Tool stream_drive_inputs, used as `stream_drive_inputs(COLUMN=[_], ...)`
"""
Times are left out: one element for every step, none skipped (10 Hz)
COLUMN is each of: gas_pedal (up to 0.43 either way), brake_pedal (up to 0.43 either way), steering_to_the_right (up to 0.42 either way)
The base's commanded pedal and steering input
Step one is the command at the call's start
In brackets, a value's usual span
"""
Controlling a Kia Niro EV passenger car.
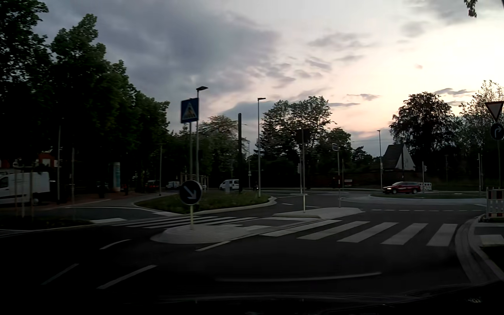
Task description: Follow the waypoints while adhering to traffic rules and regulations
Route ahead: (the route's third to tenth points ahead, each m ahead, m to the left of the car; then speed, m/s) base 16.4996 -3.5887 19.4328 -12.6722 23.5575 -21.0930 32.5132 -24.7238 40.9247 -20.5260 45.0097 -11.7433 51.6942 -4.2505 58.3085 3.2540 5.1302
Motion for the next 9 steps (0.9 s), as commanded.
stream_drive_inputs(gas_pedal=[0.000,0.000,0.000,0.000,0.000,0.000,0.000,0.000,0.000], brake_pedal=[0.000,0.000,0.000,0.000,0.000,0.000,0.000,0.000,0.000], steering_to_the_right=[0.134,0.136,0.141,0.149,0.159,0.170,0.177,0.185,0.196])
